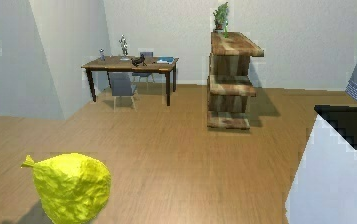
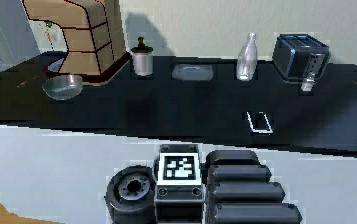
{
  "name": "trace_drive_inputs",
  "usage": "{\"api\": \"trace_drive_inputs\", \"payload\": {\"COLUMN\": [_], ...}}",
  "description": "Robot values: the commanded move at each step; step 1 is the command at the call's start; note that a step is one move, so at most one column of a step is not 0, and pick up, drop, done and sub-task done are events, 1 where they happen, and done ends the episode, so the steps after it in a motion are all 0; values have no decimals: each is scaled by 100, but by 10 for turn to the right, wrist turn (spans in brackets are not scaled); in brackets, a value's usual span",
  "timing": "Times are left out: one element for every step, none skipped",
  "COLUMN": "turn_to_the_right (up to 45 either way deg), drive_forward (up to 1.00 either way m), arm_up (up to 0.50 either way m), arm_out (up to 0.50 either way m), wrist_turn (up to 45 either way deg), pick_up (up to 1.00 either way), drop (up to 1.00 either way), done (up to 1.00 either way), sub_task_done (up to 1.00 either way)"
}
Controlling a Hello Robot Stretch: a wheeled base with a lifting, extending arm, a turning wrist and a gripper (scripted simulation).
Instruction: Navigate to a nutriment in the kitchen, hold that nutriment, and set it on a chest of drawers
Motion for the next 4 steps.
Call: {"api": "trace_drive_inputs", "payload": {"turn_to_the_right": [0,60,0,-420], "drive_forward": [100,0,50,0], "arm_up": [0,0,0,0], "arm_out": [0,0,0,0], "wrist_turn": [0,0,0,0], "pick_up": [0,0,0,0], "drop": [0,0,0,0], "done": [0,0,0,0], "sub_task_done": [0,0,0,0]}}
